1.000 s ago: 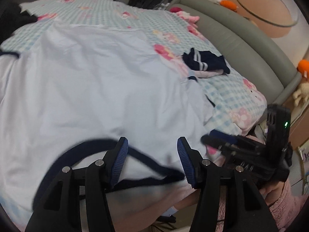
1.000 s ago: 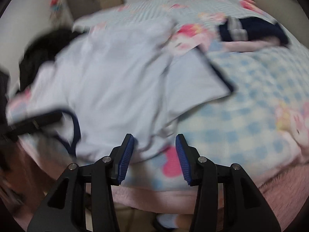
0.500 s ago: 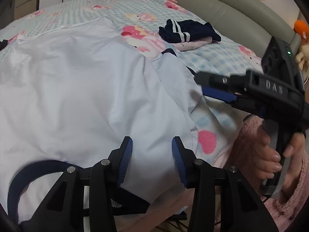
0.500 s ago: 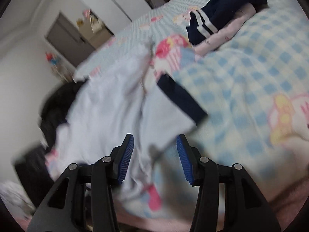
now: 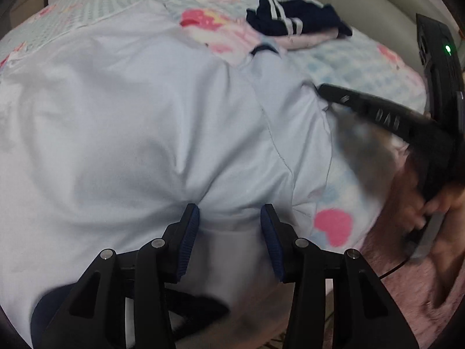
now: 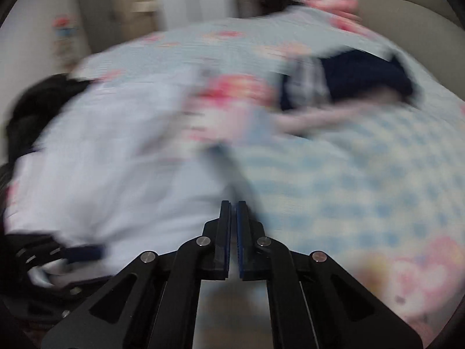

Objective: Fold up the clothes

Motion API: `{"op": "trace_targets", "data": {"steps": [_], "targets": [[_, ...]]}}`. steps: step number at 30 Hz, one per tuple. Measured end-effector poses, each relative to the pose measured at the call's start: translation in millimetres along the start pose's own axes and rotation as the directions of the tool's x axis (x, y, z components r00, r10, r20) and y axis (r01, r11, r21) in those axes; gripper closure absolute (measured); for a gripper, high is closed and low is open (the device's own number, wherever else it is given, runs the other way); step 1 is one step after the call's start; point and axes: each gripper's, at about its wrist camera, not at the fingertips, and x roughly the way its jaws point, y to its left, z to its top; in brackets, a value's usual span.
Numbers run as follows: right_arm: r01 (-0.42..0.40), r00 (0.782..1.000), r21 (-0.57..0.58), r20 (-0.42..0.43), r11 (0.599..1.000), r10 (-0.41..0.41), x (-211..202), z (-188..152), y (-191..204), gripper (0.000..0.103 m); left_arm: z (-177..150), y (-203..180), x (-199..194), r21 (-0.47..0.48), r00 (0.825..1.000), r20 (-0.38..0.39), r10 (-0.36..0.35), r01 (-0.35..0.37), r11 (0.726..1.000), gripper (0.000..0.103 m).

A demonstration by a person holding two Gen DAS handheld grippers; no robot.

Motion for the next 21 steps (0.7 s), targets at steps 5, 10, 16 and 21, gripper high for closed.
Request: {"op": "trace_targets", "data": {"steps": [5, 10, 16, 21], "targets": [[-0.223, 0.973, 0.242, -0.008, 0.944, 0.232, 0.9, -2.3, -42.4, 0.090, 6.0, 7.8, -27.9, -0.058, 0.988, 0.117, -0.102, 0.110, 0.992, 0.056], [-0.423, 0.894, 0.178, -0.081, 0.889, 0.442, -1.2, -20.4, -5.7, 0.077, 18.2, 8.0, -39.1, -0.061, 0.979, 0.192, -0.062, 0.075, 0.995, 0.056], [-0.302, 0.939, -0.046, -0.186, 0.952, 0.289, 6.6, -37.2, 35.6, 0.071, -1.4, 1.9, -20.5, -0.024, 0.992, 0.123, -0.019, 0.023, 0.999, 0.056], [-0.201, 0.965, 0.024, -0.169, 0.979, 0.202, 5.3, -40.4, 11.5, 0.080, -4.2, 7.5, -25.4, -0.055, 0.989, 0.108, 0.102, -0.097, 0.994, 0.057]]}}
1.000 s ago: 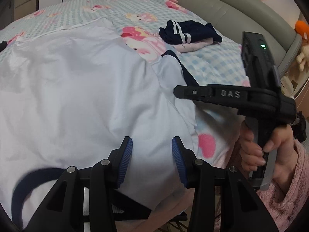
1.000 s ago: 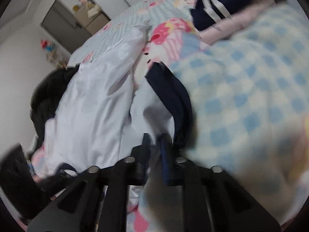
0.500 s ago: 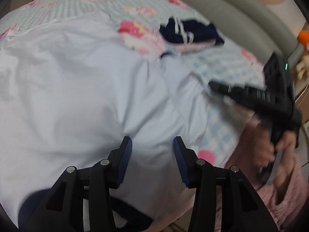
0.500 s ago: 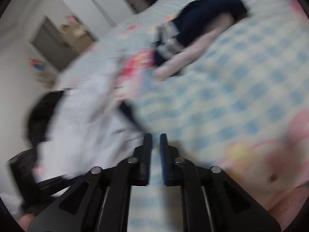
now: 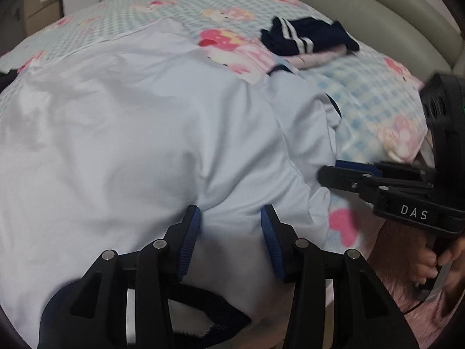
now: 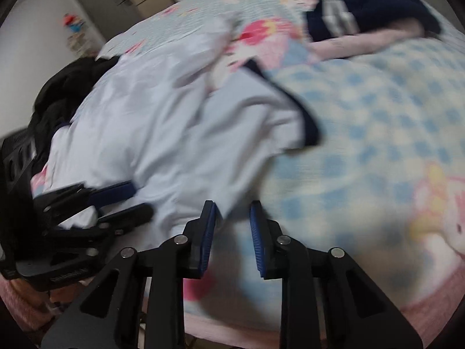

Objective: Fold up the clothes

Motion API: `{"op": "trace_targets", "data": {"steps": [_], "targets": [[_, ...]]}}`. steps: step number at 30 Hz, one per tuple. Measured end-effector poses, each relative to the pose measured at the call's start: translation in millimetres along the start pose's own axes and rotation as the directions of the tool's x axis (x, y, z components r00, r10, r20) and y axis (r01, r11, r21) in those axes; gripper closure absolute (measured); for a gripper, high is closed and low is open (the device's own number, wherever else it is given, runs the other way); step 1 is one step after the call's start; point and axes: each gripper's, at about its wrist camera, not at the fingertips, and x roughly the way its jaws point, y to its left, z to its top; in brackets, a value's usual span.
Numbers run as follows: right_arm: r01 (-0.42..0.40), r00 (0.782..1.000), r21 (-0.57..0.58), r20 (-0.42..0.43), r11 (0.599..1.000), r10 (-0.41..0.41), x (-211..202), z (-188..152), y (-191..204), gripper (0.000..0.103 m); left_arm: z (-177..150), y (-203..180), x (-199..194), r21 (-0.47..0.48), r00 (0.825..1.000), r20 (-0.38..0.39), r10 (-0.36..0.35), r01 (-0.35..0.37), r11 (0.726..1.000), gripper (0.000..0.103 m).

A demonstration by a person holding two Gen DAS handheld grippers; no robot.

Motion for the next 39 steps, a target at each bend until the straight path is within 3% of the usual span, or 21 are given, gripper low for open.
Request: {"op": "trace_targets", "data": {"steps": [2, 4, 7, 9, 11, 14, 17, 18, 21, 23, 26, 30, 37, 39], "targets": [[0.024, 0.999, 0.028, 0.048, 0.999, -0.025, -13.5, -1.5, -4.2, 0.078, -0.5, -0.9, -11.0, -0.005, 0.999, 0.050, -0.005, 0.006, 1.000, 0.058], [-0.051, 0.995, 0.014, 0.082, 0.999, 0.050, -26.7, -5.5, 0.0, 0.075, -2.4, -2.9, -21.4, -0.001, 0.995, 0.095, -0.039, 0.040, 0.999, 0.060], [-0.162, 0.985, -0.061, 0.053, 0.985, 0.166, -26.0, -11.3, 20.0, 0.075, -7.6, -9.8, -16.5, 0.026, 0.995, 0.066, -0.072, 0.070, 0.997, 0.060], [-0.108, 0.994, -0.138, -0.006, 0.984, 0.109, -11.0, -16.6, 37.2, 0.075, -12.5, -12.4, -5.1, 0.052, 1.000, 0.021, 0.015, -0.017, 0.999, 0.057], [-0.039, 0.998, -0.165, -0.051, 0.985, 0.031, 5.9, -19.3, 40.3, 0.075, -16.9, -10.3, 1.0, 0.059, 0.998, 0.002, 0.056, -0.056, 0.997, 0.056], [-0.042, 0.998, -0.133, -0.046, 0.990, 0.036, 8.0, -18.1, 29.4, 0.076, -17.9, -9.6, -3.9, 0.060, 0.996, 0.013, 0.084, -0.084, 0.995, 0.056], [0.009, 1.000, -0.092, 0.006, 0.996, -0.008, -5.8, -18.6, 17.9, 0.081, -18.0, -10.9, -19.0, 0.050, 0.996, 0.069, 0.055, -0.059, 0.997, 0.058], [-0.003, 1.000, -0.070, 0.023, 0.998, 0.005, -11.6, -18.4, 13.1, 0.080, -18.0, -11.3, -24.0, 0.047, 0.995, 0.088, 0.046, -0.050, 0.998, 0.060], [-0.044, 0.997, -0.005, 0.066, 0.999, 0.044, -27.5, -18.0, -0.7, 0.078, -16.8, -19.5, -31.0, 0.068, 0.991, 0.099, -0.086, 0.079, 0.995, 0.060], [-0.102, 0.994, 0.026, 0.031, 0.994, 0.101, -22.7, -21.2, -1.0, 0.076, -15.8, -29.5, -24.7, 0.100, 0.991, 0.070, -0.116, 0.108, 0.989, 0.062], [-0.145, 0.989, 0.025, -0.009, 0.989, 0.146, -15.6, -26.2, 17.5, 0.075, -15.9, -41.4, -7.8, 0.128, 0.996, 0.025, -0.087, 0.084, 0.988, 0.073], [-0.083, 0.997, -0.003, 0.002, 0.997, 0.083, -13.5, -30.2, 27.6, 0.074, -14.9, -38.1, -5.4, 0.115, 0.998, 0.022, -0.057, 0.054, 0.992, 0.088], [-0.124, 0.992, -0.014, 0.027, 0.992, 0.125, -22.0, -31.6, 29.1, 0.071, -13.6, -24.0, -12.4, 0.052, 0.998, 0.042, -0.043, 0.041, 0.998, 0.094], [-0.181, 0.983, 0.000, 0.011, 0.983, 0.181, -14.9, -29.0, 32.2, 0.064, -13.2, -21.9, -14.6, 0.036, 0.997, 0.047, -0.069, 0.067, 0.997, 0.096]]}}
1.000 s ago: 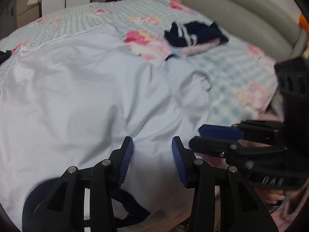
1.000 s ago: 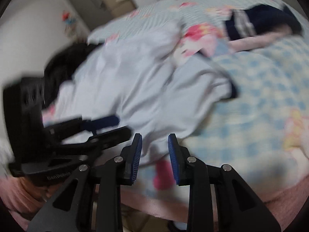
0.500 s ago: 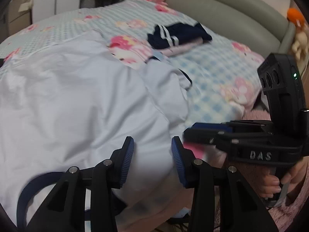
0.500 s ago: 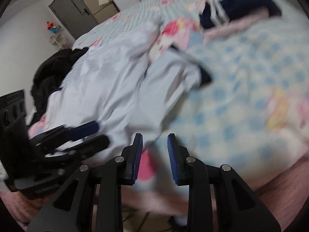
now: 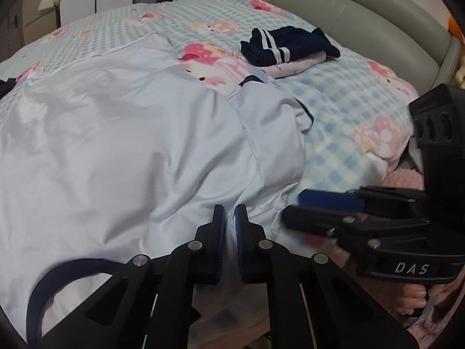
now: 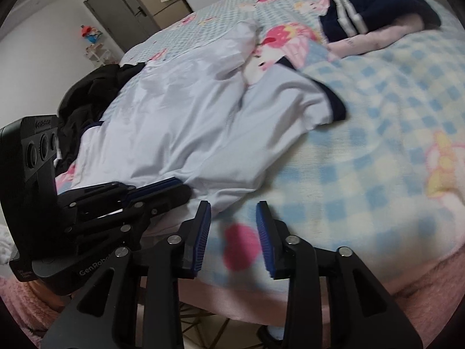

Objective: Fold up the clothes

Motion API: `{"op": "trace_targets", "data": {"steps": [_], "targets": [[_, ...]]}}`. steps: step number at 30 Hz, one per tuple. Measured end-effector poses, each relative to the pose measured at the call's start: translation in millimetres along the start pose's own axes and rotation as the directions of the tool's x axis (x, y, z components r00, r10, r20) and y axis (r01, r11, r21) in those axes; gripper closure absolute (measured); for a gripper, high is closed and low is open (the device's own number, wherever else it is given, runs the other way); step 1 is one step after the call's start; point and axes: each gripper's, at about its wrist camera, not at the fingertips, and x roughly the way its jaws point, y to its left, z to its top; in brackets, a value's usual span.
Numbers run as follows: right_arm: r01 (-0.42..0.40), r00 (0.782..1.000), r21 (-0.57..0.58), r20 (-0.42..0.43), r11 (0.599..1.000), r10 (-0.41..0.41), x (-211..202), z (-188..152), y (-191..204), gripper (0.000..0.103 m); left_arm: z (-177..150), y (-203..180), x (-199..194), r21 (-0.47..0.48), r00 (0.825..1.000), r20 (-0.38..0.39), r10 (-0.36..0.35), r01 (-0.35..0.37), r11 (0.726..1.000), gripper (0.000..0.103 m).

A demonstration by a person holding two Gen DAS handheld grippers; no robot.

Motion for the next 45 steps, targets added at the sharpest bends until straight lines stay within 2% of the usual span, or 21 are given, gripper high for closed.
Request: {"op": "trace_targets", "data": {"steps": [2, 5, 7, 8, 9, 13, 17, 19, 23, 25, 28, 30, 32, 34, 36, 39, 41, 45], "targets": [[-0.080, 0.997, 0.042, -0.016, 0.996, 0.080, 8.1, 2.4, -1.7, 0.053, -0.8, 4.2, -1.4, -0.034, 0.999, 0.005, -0.039, 0.039, 0.999, 0.097], [-0.130, 0.991, 0.086, -0.016, 0.988, 0.132, 19.7, 7.0, -2.6, 0.051, -3.7, 13.2, -0.9, -0.104, 0.993, 0.011, -0.113, 0.114, 0.988, 0.097], [-0.135, 0.991, 0.094, -0.003, 0.986, 0.136, 24.4, 9.2, -2.4, 0.065, -5.7, 17.1, 0.0, -0.136, 0.990, 0.015, -0.138, 0.139, 0.981, 0.097], [-0.128, 0.992, 0.087, -0.001, 0.988, 0.128, 25.2, 9.7, -1.1, 0.083, -6.0, 17.9, 0.2, -0.144, 0.990, 0.014, -0.144, 0.144, 0.979, 0.097], [-0.121, 0.993, 0.079, 0.002, 0.989, 0.121, 26.0, 10.1, 0.2, 0.091, -5.9, 17.8, 0.1, -0.146, 0.989, 0.013, -0.148, 0.148, 0.978, 0.097], [-0.099, 0.995, 0.029, 0.015, 0.995, 0.098, 18.4, 5.6, 9.0, 0.094, -4.5, 12.0, -5.7, -0.121, 0.990, 0.025, -0.142, 0.143, 0.982, 0.095], [-0.104, 0.994, 0.013, 0.047, 0.995, 0.103, 3.9, 1.3, 12.4, 0.094, -1.4, -1.2, -22.1, -0.026, 0.979, 0.063, -0.194, 0.196, 0.980, 0.095], [-0.087, 0.994, 0.029, 0.062, 0.996, 0.085, -2.7, -1.1, 7.5, 0.095, 0.7, -6.0, -25.8, 0.004, 0.980, 0.069, -0.188, 0.188, 0.982, 0.095], [-0.085, 0.993, 0.083, 0.093, 0.993, 0.077, -14.0, -5.4, -2.4, 0.095, 2.0, -13.2, -18.7, 0.022, 0.973, 0.037, -0.226, 0.225, 0.974, 0.095], [-0.100, 0.990, 0.107, 0.107, 0.989, 0.088, -18.3, -6.3, -7.6, 0.095, 1.4, -19.2, -11.0, 0.034, 0.977, 0.013, -0.213, 0.213, 0.976, 0.095], [-0.088, 0.989, 0.128, 0.127, 0.988, 0.072, -23.0, -6.0, -12.8, 0.095, 0.3, -21.8, 0.7, 0.031, 0.990, -0.019, -0.140, 0.140, 0.990, 0.095], [-0.056, 0.990, 0.134, 0.139, 0.989, 0.037, -25.0, -5.1, -16.3, 0.092, -0.2, -14.4, -4.4, -0.012, 0.989, 0.014, -0.148, 0.148, 0.989, 0.095], [-0.037, 0.989, 0.111, 0.146, 0.993, 0.021, -23.9, -2.3, -14.5, 0.092, 0.7, -4.7, -17.4, -0.057, 0.984, 0.086, -0.155, 0.161, 0.985, 0.095], [-0.024, 0.989, 0.072, 0.147, 0.997, 0.013, -19.9, 1.2, -8.9, 0.092, 3.6, 4.7, -22.7, -0.090, 0.985, 0.118, -0.124, 0.135, 0.987, 0.095], [-0.002, 0.990, 0.018, 0.139, 1.000, -0.001, -12.1, 6.2, -0.4, 0.091, 1.9, 7.5, -12.5, -0.082, 0.994, 0.066, -0.089, 0.095, 0.992, 0.095], [0.031, 0.991, -0.069, 0.132, 0.997, -0.022, -0.2, 12.5, 16.0, 0.080, -6.0, 5.2, -0.3, -0.039, 0.999, 0.003, -0.047, 0.047, 0.998, 0.095], [0.042, 0.992, -0.106, 0.125, 0.993, -0.029, 7.2, 14.7, 25.2, 0.078, -10.3, 2.8, 0.6, -0.018, 0.999, -0.012, -0.043, 0.043, 0.999, 0.095], [0.108, 0.994, -0.105, 0.031, 0.989, -0.105, 31.8, 16.3, 21.8, 0.077, -15.2, 2.0, 3.3, 0.002, 0.998, -0.035, -0.056, 0.057, 0.998, 0.094]]}}
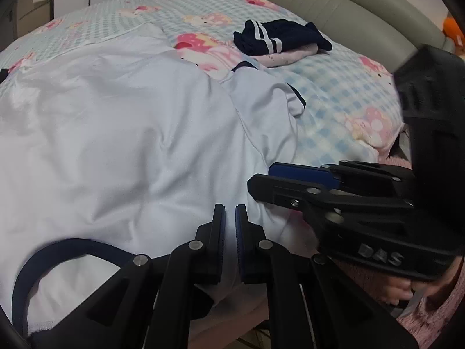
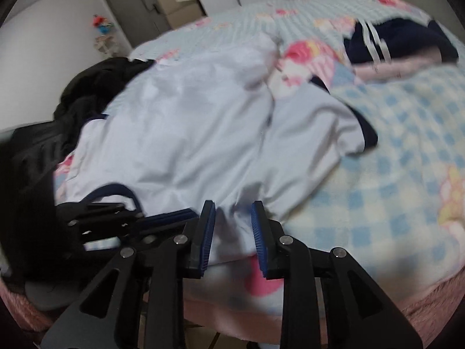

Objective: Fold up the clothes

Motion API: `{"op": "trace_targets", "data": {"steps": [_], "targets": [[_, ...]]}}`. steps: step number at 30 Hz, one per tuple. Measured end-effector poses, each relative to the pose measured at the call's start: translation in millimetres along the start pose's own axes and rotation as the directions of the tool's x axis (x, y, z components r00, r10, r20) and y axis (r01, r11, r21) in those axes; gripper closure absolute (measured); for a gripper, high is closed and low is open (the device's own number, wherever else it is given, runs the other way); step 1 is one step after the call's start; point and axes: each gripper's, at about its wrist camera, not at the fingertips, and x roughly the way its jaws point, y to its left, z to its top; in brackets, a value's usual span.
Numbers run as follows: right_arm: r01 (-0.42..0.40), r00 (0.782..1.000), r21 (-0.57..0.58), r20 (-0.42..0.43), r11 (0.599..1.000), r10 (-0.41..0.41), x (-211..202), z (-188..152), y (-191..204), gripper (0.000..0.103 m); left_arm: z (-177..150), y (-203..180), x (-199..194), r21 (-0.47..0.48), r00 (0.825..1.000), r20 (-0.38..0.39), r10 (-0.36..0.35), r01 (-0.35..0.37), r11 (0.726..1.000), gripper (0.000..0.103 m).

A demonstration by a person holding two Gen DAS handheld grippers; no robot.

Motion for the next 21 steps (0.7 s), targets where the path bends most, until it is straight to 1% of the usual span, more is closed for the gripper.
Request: {"op": "trace_targets", "data": {"steps": [2, 4, 6, 8, 10, 12, 14, 16, 17, 19, 20, 21], "targets": [[0.033, 0.998, 0.007, -0.046, 0.999, -0.032, 7.7, -1.8, -5.0, 0.080, -0.6, 4.3, 2.2, -0.030, 0.999, -0.013, -0.035, 0.035, 0.999, 0.094], [0.045, 0.997, 0.007, -0.058, 0.999, -0.044, 5.3, -6.0, -6.1, 0.080, -1.6, 7.3, 4.2, -0.045, 0.998, -0.024, -0.061, 0.060, 0.997, 0.094], [0.074, 0.995, -0.004, -0.067, 0.997, -0.074, 1.1, -11.9, -5.6, 0.080, -3.1, 9.1, 5.7, -0.051, 0.996, -0.033, -0.082, 0.080, 0.995, 0.092], [0.110, 0.991, -0.009, -0.076, 0.994, -0.110, -3.2, -17.7, -5.9, 0.080, -5.1, 7.8, 5.9, -0.046, 0.994, -0.038, -0.105, 0.104, 0.994, 0.087], [0.146, 0.986, -0.011, -0.083, 0.989, -0.147, -8.0, -23.1, -6.6, 0.080, -6.9, 5.0, 4.2, -0.032, 0.991, -0.039, -0.131, 0.129, 0.991, 0.077], [0.141, 0.988, -0.004, -0.057, 0.990, -0.141, -16.2, -25.2, -7.2, 0.080, -7.3, 0.9, -0.9, -0.006, 0.990, -0.030, -0.136, 0.136, 0.991, 0.074], [0.127, 0.992, 0.010, -0.017, 0.992, -0.127, -25.9, -25.5, -9.1, 0.080, -5.7, -2.3, -7.6, 0.016, 0.992, -0.009, -0.122, 0.122, 0.992, 0.074], [0.119, 0.992, 0.026, 0.041, 0.993, -0.120, -36.3, -23.3, -11.2, 0.078, -3.3, -3.2, -13.5, 0.022, 0.996, 0.025, -0.084, 0.084, 0.996, 0.074], [0.112, 0.991, 0.033, 0.068, 0.993, -0.114, -41.0, -22.1, -12.0, 0.077, -2.0, -2.3, -15.6, 0.018, 0.997, 0.041, -0.063, 0.062, 0.998, 0.074], [0.073, 0.991, 0.032, 0.109, 0.997, -0.076, -44.9, -17.9, -11.4, 0.076, 0.3, 2.6, -17.5, -0.002, 0.998, 0.065, -0.025, 0.025, 1.000, 0.074], [0.058, 0.992, 0.020, 0.112, 0.998, -0.060, -43.1, -16.0, -7.8, 0.073, 1.1, 5.2, -17.1, -0.011, 0.998, 0.068, -0.007, 0.008, 1.000, 0.074], [0.062, 0.993, 0.000, 0.102, 0.998, -0.062, -38.0, -14.7, -2.2, 0.072, 1.9, 7.7, -16.8, -0.020, 0.997, 0.072, 0.011, -0.010, 1.000, 0.074]]}}
